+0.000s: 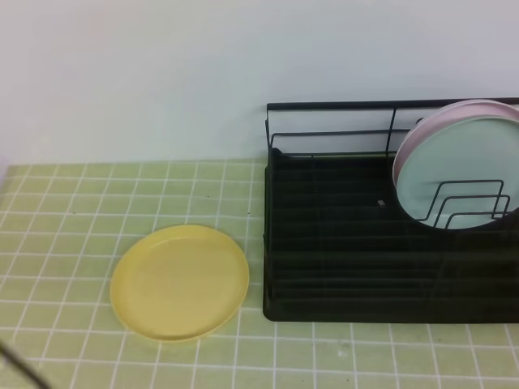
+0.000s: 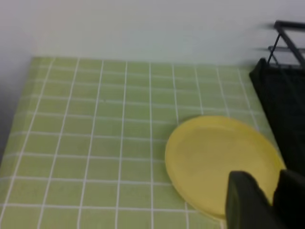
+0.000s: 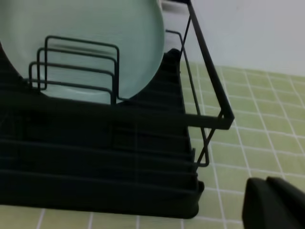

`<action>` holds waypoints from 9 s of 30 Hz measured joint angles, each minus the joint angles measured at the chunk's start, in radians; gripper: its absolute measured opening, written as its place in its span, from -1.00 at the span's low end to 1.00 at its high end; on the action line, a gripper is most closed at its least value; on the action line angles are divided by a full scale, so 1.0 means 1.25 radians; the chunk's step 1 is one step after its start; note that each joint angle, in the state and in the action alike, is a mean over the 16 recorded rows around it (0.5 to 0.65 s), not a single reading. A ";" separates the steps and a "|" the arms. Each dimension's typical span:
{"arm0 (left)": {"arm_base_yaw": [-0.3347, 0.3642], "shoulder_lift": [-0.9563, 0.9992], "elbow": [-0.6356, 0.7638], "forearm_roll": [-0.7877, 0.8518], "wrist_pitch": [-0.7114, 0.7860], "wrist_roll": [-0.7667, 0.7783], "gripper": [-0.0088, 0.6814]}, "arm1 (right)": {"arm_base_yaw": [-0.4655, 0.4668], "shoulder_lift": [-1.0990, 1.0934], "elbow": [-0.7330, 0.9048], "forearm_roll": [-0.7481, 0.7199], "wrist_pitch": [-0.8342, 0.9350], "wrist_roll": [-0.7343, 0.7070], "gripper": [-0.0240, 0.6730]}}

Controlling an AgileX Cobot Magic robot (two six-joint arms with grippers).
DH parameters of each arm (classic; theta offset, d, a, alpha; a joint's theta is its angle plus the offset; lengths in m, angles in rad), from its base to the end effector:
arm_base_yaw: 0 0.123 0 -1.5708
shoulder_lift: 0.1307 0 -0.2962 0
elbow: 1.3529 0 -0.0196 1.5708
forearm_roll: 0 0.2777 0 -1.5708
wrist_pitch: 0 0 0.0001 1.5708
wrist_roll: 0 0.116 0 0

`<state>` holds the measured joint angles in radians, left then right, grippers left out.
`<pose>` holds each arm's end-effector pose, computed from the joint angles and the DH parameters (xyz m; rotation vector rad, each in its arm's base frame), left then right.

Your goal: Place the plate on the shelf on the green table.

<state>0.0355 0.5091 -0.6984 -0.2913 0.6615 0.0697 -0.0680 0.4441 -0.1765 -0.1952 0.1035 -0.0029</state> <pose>0.1315 -0.0158 0.3537 -0.0734 1.9362 -0.2562 0.1390 -0.0118 0.2211 -0.1058 1.8545 -0.2029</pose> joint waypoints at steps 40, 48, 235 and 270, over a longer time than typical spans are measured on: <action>0.000 0.820 -0.328 -0.082 0.059 0.187 0.64 | 0.000 0.016 -0.006 -0.023 -0.013 -0.038 -0.94; 0.000 0.908 -0.330 -0.111 0.010 0.220 0.64 | 0.000 0.012 -0.011 -0.019 -0.004 -0.046 -0.94; -0.624 0.438 -0.371 -1.167 -0.683 1.393 -0.45 | -0.001 0.426 -0.797 1.014 0.511 -1.025 -0.94; -0.624 0.382 -0.170 -1.183 -0.980 1.437 -0.97 | -0.001 0.877 -1.043 0.566 0.580 -1.360 -0.93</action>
<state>-0.7442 0.9860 -0.9105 -1.7704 -0.5631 1.8658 -0.0697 1.5399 -1.4798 0.5119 0.8284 -1.7028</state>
